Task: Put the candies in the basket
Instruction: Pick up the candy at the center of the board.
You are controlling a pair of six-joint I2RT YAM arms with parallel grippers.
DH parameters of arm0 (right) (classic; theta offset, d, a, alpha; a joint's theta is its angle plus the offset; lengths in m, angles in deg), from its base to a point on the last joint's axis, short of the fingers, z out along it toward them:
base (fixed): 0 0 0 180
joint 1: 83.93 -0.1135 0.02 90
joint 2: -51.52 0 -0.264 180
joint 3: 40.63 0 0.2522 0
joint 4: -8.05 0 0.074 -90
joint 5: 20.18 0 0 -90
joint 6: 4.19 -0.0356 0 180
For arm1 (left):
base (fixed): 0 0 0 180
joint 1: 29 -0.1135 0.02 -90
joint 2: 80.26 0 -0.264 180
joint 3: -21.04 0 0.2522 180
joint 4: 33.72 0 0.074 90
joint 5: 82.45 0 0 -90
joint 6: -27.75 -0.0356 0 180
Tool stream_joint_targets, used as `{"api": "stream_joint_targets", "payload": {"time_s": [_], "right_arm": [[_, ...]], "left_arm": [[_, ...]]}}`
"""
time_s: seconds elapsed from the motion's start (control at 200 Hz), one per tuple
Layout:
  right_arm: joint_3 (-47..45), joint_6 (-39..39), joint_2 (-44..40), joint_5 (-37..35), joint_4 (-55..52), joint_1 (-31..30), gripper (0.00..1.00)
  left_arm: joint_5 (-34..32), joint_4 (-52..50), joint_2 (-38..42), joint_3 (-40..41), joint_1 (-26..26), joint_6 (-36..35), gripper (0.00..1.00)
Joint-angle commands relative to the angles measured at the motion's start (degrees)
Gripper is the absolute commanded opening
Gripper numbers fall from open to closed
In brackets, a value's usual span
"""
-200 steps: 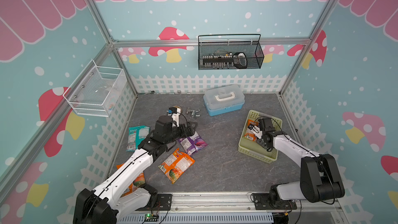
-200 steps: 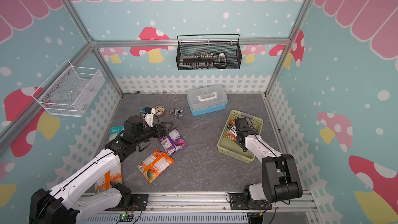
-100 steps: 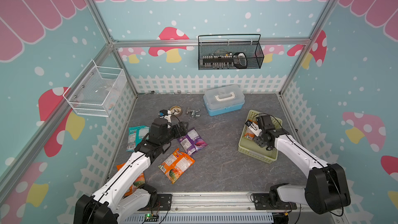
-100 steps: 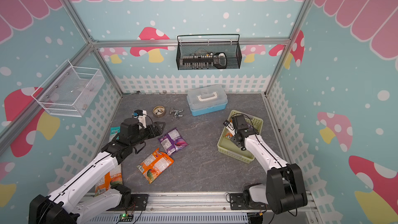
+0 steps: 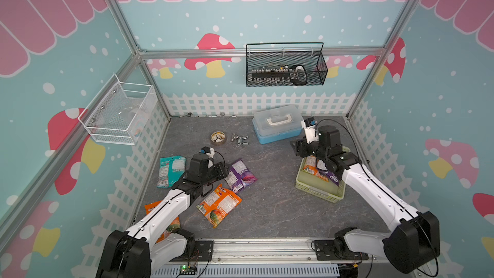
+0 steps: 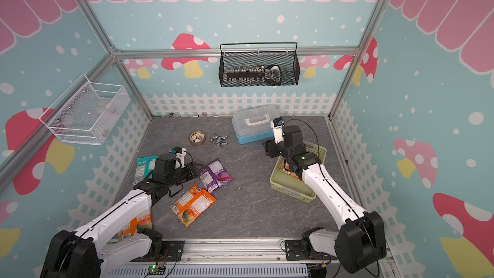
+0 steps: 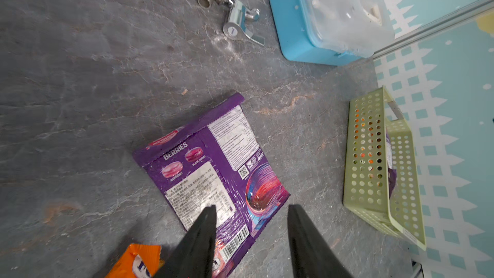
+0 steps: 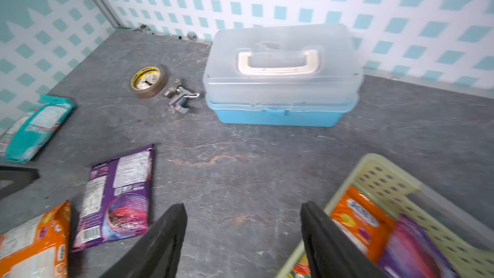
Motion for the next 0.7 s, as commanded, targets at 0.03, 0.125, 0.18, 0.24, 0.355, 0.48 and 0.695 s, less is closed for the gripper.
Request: {"api": "stream_joint_targets", "payload": {"time_s": [0.03,0.125,0.18,0.24,0.355,0.48,0.695], "right_arm": [[1.53,-7.77,6.85,5.02,4.41,-4.82,0.67],[0.73,-9.91,11.05,8.08,8.7,-7.08,0.55],[0.54,-9.88,13.86,9.67,10.71,-8.67,0.5],[1.67,-9.85,17.43,10.51,10.65,-10.22,0.46],[4.78,-9.33,24.2,13.33,9.25,-13.15,0.45],[7.2,-9.14,29.78,16.5,8.84,-14.29,0.45],[14.35,-5.3,38.59,21.15,2.37,-14.4,0.48]], "left_arm": [[3.54,6.1,-2.53,2.08,-0.38,2.16,0.36],[3.95,7.72,-5.08,2.62,-0.39,2.25,0.32],[3.52,8.54,-6.49,2.48,-0.34,1.46,0.29],[2.01,8.43,-8.0,1.82,-0.39,0.69,0.27],[1.48,8.5,-10.99,0.49,-0.39,0.23,0.22],[1.49,8.61,-13.83,0.24,-0.39,-0.46,0.18],[0.42,8.66,-17.47,0.87,-0.39,-0.12,0.18]]}}
